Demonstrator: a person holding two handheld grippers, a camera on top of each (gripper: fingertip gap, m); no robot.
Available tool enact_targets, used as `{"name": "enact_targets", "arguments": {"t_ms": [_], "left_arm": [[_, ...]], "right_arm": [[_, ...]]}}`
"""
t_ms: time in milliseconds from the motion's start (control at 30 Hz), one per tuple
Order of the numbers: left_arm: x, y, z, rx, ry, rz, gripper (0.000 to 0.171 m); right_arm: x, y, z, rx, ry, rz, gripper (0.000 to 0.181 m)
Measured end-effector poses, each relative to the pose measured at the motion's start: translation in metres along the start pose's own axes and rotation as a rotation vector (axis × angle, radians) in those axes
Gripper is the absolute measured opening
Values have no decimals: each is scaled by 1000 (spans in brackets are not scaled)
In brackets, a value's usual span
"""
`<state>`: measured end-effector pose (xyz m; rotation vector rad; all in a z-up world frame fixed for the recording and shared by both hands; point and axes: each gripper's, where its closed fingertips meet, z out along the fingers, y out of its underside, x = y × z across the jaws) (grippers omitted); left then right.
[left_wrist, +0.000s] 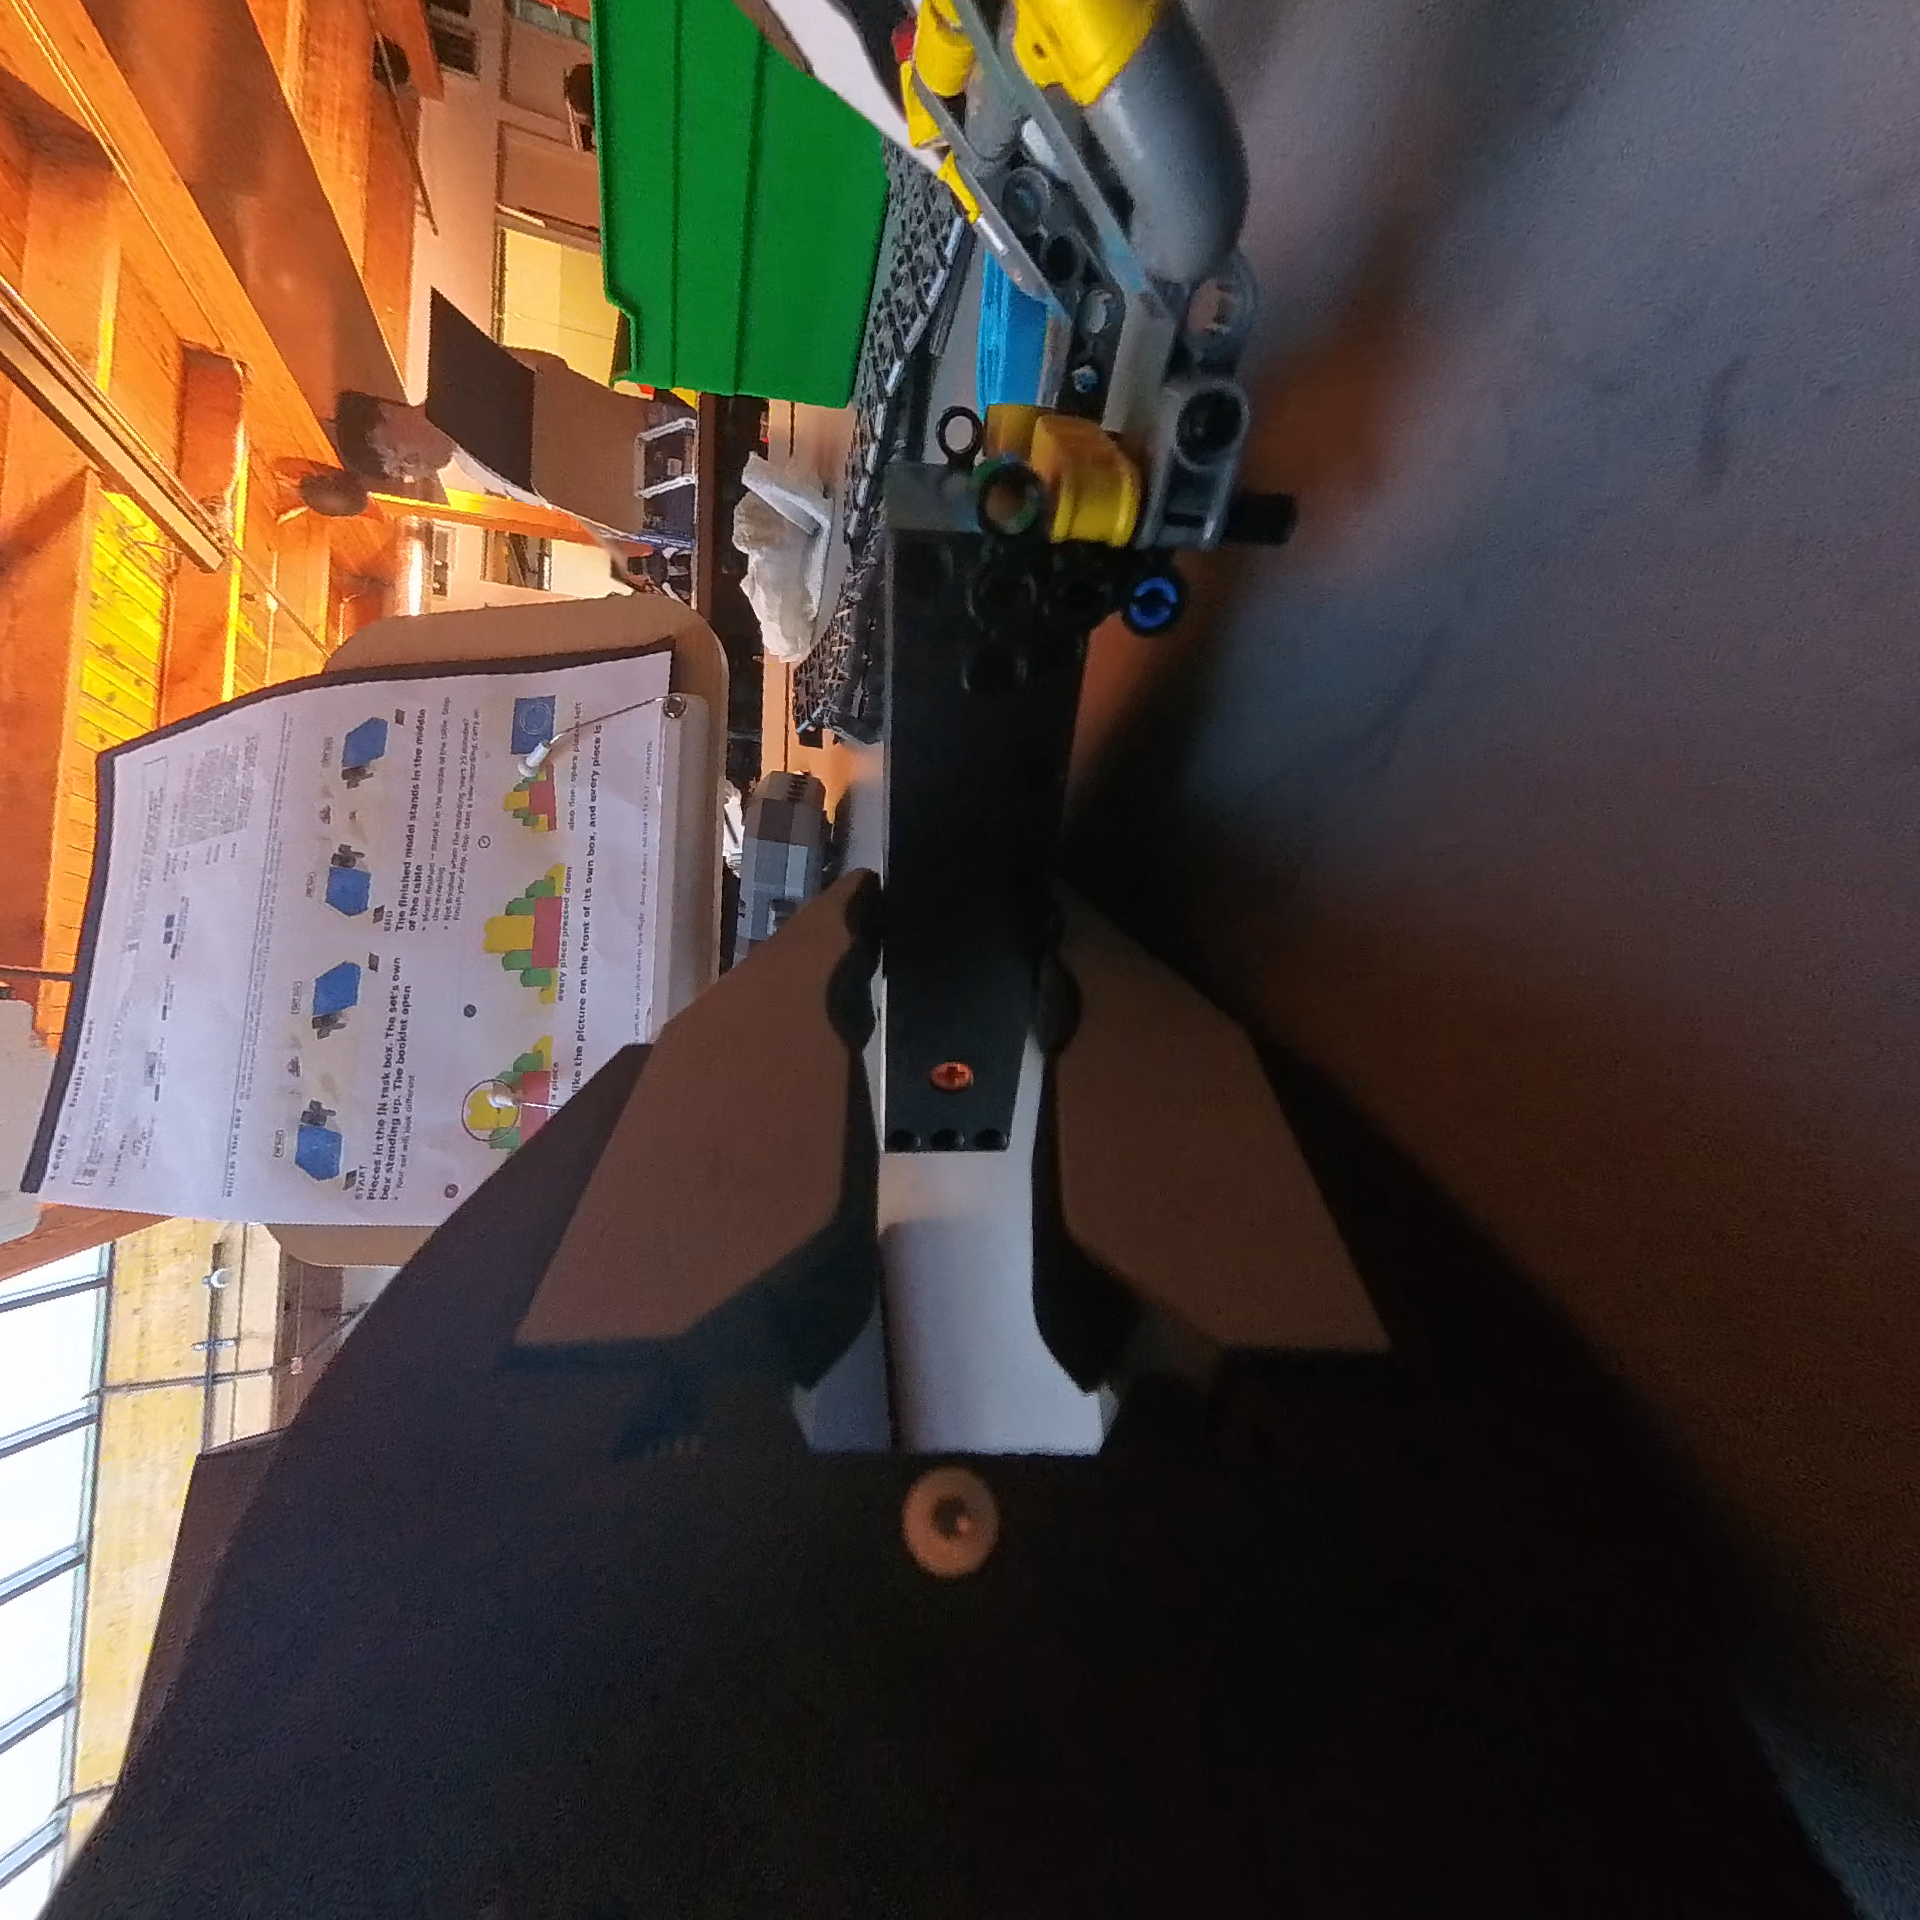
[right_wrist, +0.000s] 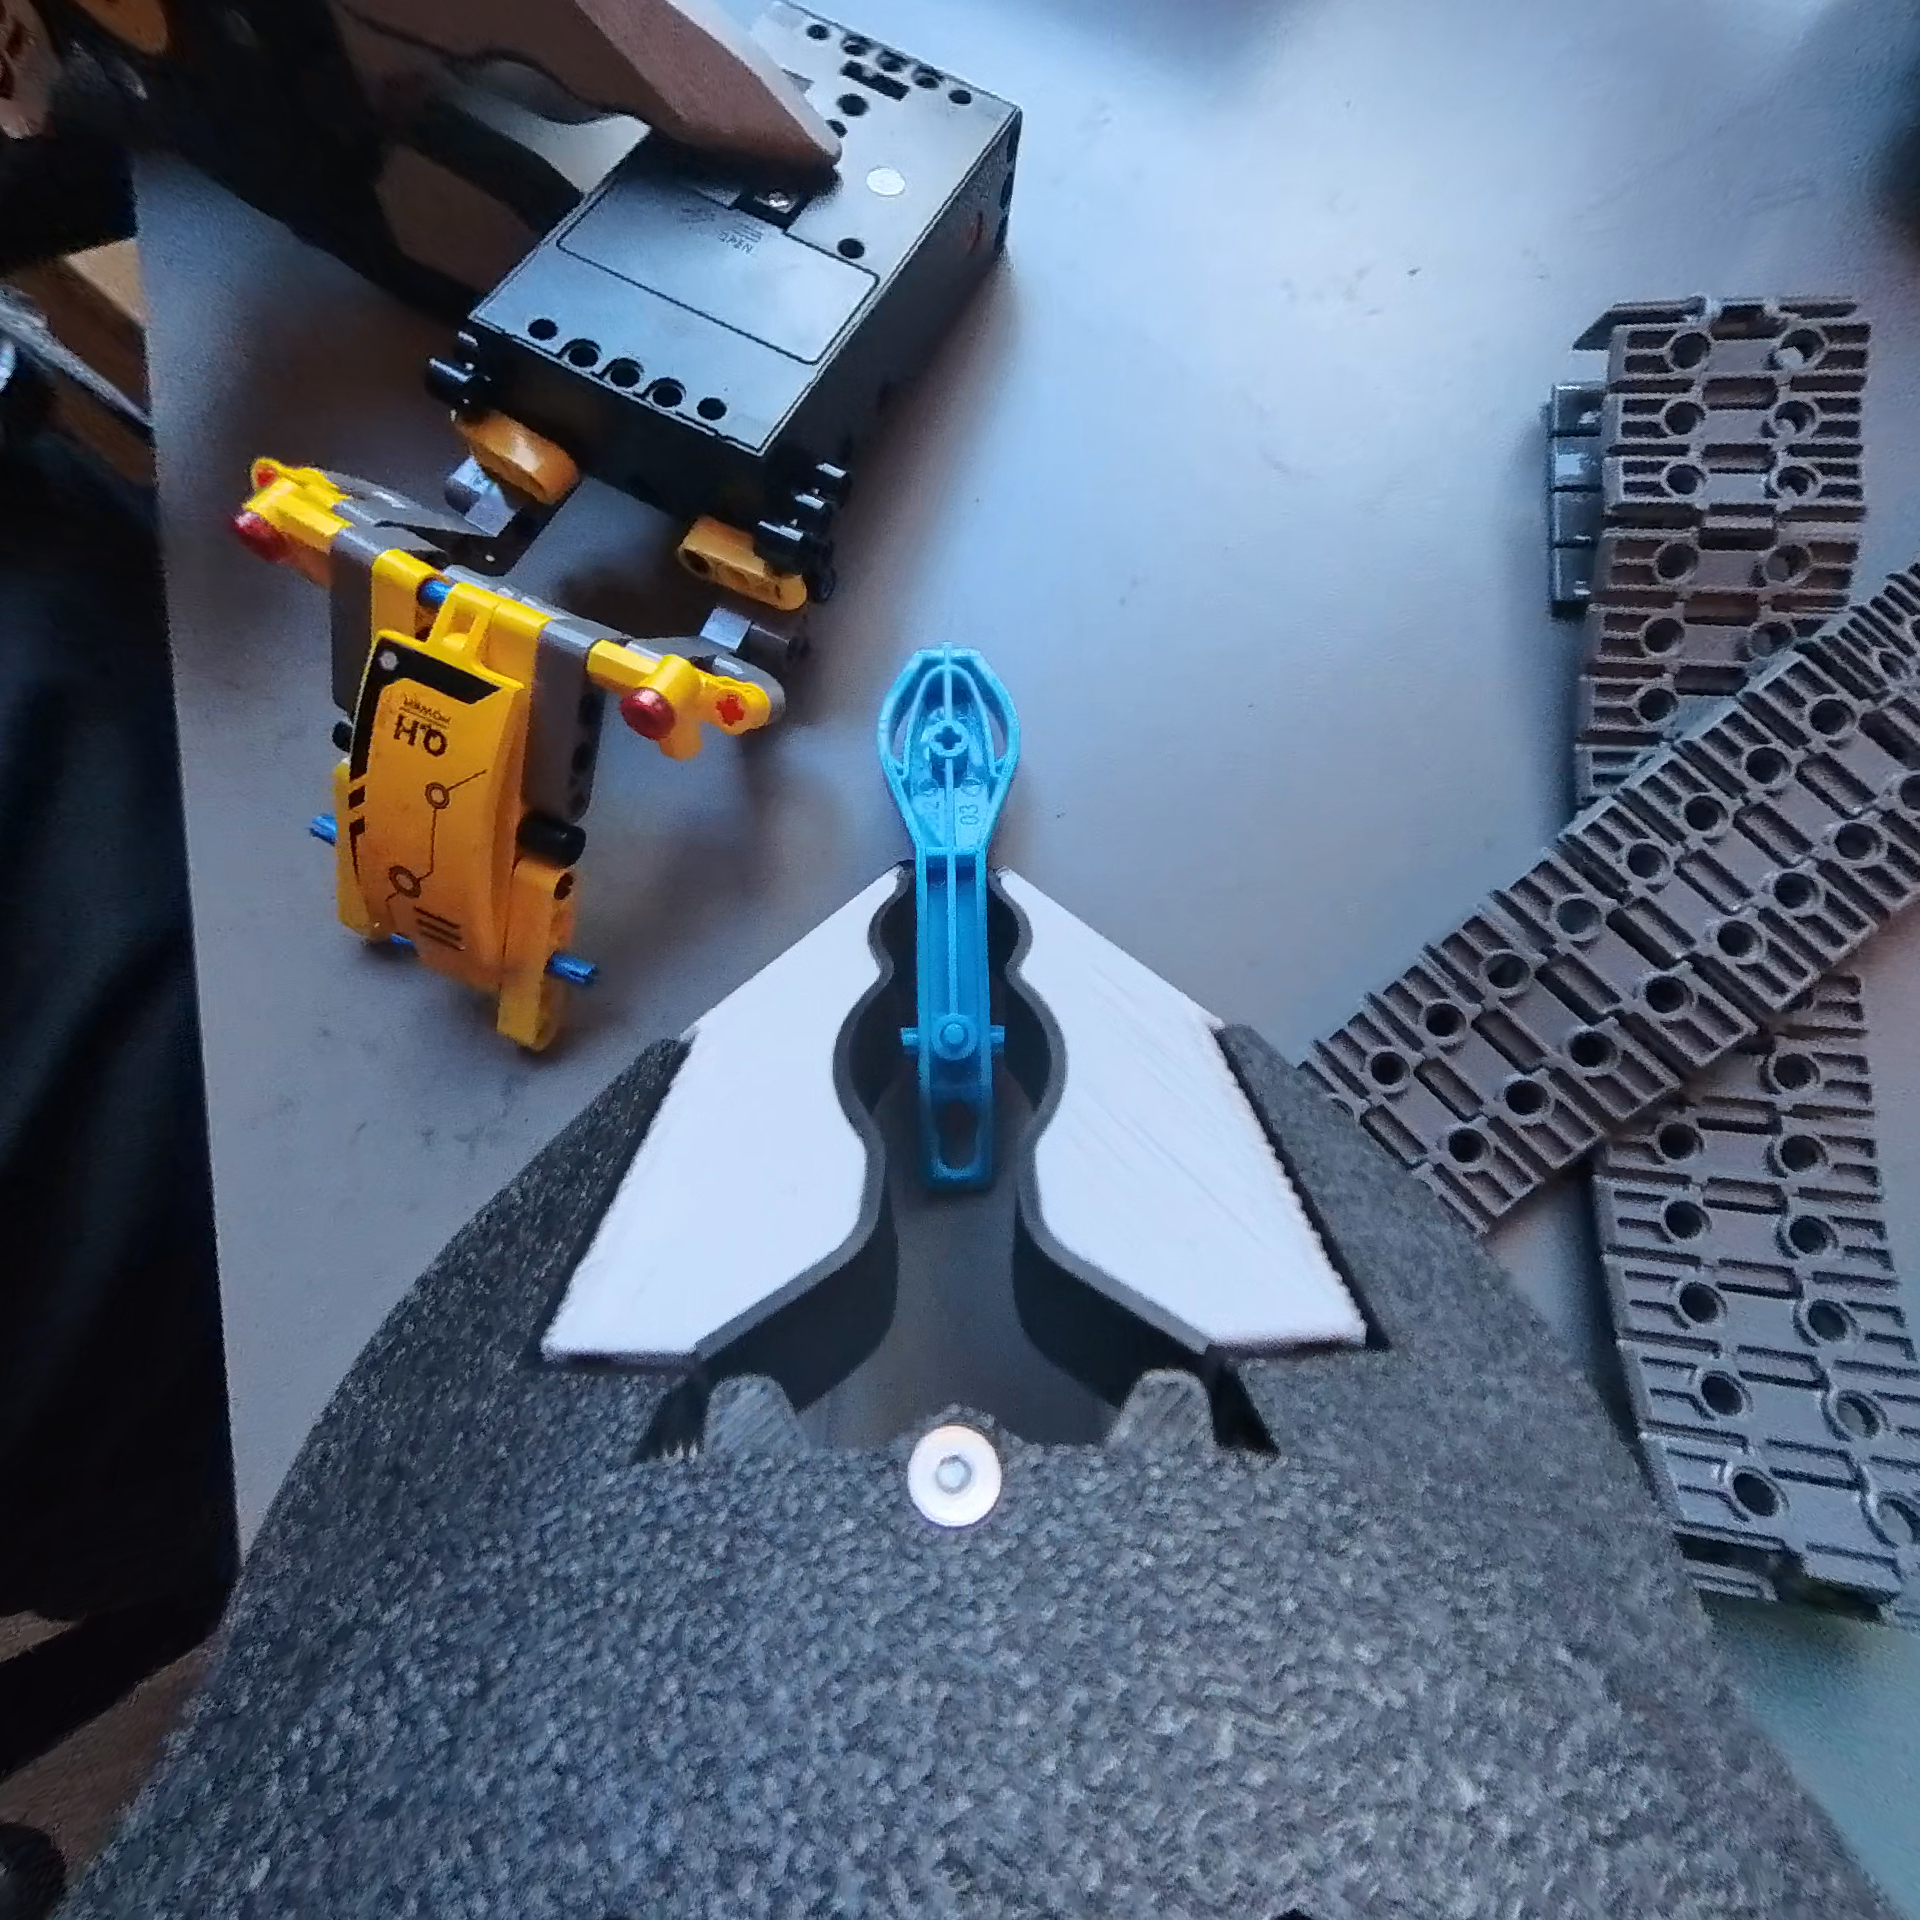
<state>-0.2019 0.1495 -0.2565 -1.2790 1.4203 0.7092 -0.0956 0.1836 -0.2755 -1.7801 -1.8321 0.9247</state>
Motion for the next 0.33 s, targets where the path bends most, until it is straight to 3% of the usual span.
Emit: {"name": "enact_targets", "arguments": {"t_ms": [333], "left_arm": [[-2,9,-5,-13,1,16,26]], "right_arm": [[7,-3,-3,36,105,-42,23]]}}
